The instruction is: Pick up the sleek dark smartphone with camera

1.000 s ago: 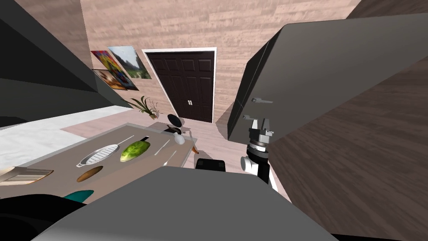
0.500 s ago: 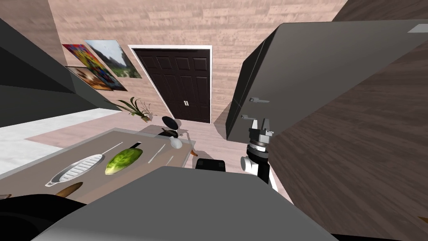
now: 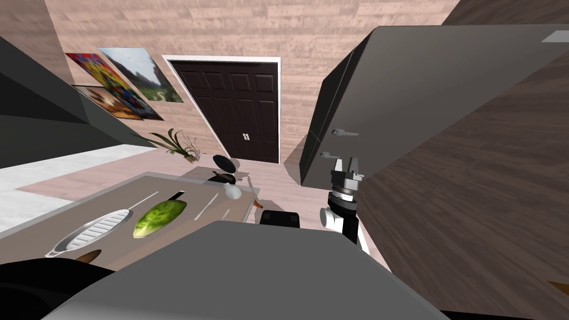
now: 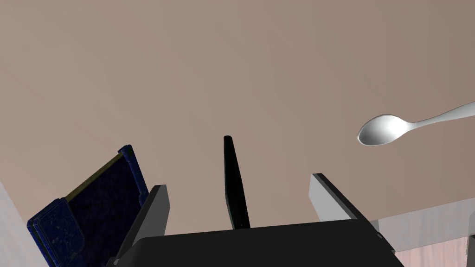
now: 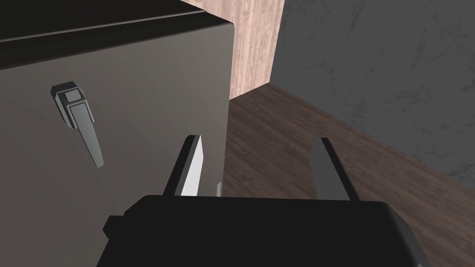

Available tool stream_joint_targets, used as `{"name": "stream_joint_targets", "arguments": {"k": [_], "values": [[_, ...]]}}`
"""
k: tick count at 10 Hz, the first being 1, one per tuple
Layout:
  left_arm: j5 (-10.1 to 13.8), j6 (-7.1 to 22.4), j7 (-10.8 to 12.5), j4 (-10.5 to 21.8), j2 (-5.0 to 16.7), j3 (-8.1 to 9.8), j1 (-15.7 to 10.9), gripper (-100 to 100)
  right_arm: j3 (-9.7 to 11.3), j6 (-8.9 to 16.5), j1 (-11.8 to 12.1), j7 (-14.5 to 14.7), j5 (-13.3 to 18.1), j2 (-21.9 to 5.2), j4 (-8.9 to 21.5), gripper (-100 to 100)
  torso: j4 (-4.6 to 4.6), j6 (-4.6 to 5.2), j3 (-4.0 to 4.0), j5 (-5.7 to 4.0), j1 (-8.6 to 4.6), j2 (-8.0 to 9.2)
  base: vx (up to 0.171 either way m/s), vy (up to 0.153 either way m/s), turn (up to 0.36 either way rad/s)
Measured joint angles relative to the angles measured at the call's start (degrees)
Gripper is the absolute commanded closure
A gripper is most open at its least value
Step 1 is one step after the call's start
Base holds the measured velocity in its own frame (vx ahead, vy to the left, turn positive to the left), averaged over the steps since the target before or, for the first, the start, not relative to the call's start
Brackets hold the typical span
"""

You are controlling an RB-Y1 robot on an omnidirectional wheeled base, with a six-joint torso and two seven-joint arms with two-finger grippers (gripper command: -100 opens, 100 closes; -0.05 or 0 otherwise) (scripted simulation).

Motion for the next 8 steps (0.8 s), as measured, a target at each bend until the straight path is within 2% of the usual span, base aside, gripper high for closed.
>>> {"name": "stream_joint_targets", "arguments": {"k": [2, 3, 7, 8], "values": [[-0.8, 1.1, 0.4, 0.9, -2.1, -0.66, -1.0, -100, 0.0, 0.0, 0.0, 0.0, 0.0, 0.0, 0.0, 0, 0.02, -0.01, 0.04, 0.02, 0.1, 0.06, -0.015, 0.041, -0.03], [-0.9, 1.2, 0.4, 1.0, -2.3, -0.69, -1.1, 100, 0.0, 0.0, 0.0, 0.0, 0.0, 0.0, 0.0, 0, 0.01, -0.02, 0.02, 0.0, 0.01, 0.03, 0.0, 0.0, 0.0], [-0.8, 1.2, 0.5, 1.0, -2.2, -0.68, -1.1, 100, 0.0, 0.0, 0.0, 0.0, 0.0, 0.0, 0.0, 0, 0.01, 0.01, 0.0, 0.0, -0.09, -0.01, 0.0, 0.0, 0.0], [-0.8, 1.2, 0.5, 1.0, -2.2, -0.68, -1.1, 0, 0.0, 0.0, 0.0, 0.0, 0.0, 0.0, 0.0, 0, 0.01, 0.01, 0.0, 0.0, -0.09, -0.01, 0.0, 0.0, 0.0]]}}
